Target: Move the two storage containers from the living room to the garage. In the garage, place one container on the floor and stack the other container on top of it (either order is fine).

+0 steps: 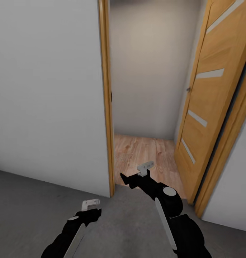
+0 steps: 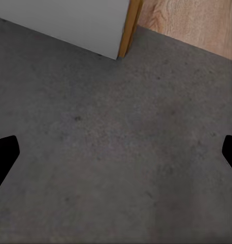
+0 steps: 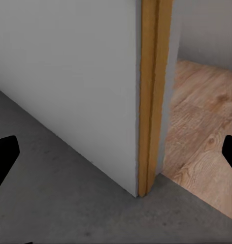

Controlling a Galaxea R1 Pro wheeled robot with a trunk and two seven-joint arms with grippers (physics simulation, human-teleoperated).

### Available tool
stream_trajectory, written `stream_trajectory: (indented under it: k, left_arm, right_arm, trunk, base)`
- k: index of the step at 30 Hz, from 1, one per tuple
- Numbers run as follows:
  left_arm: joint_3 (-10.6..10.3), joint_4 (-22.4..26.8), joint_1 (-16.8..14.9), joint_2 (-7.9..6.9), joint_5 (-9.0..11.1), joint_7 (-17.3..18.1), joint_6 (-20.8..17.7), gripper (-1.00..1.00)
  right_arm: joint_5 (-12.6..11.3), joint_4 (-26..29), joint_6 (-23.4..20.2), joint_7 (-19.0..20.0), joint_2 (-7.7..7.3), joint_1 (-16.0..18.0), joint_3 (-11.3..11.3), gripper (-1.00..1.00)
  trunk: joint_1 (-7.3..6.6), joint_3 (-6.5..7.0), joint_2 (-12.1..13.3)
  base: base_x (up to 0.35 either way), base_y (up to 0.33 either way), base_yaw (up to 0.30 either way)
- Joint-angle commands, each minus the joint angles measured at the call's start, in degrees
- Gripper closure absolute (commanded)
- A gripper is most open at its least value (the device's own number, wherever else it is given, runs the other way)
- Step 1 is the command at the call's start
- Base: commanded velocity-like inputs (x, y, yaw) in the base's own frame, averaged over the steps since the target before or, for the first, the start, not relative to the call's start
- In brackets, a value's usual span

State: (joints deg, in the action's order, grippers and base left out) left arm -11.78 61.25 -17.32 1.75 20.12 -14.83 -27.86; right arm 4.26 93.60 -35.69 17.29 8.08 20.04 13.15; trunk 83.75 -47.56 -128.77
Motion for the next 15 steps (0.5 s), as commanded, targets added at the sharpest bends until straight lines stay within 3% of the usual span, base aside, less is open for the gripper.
stream_trajectory:
  k: [1,15]
  left_arm:
    - [0.00,0.00,0.00,0.00,0.01,-0.01,0.00,-1.00]
    - [0.00,-0.11,-0.01,0.00,0.01,0.07,0.00,-1.00]
  right_arm:
    - [-0.01,0.00,-0.01,0.01,0.00,0.00,-0.01,-1.00]
    - [0.05,0.00,-0.25,-0.06,0.16,0.00,-0.49,-1.00]
  trunk:
    - [-0.23,0.18,0.42]
    - [-3.30,1.82,6.03]
  base:
    - [0.000,0.000,-0.100]
    - [0.000,0.000,-0.016]
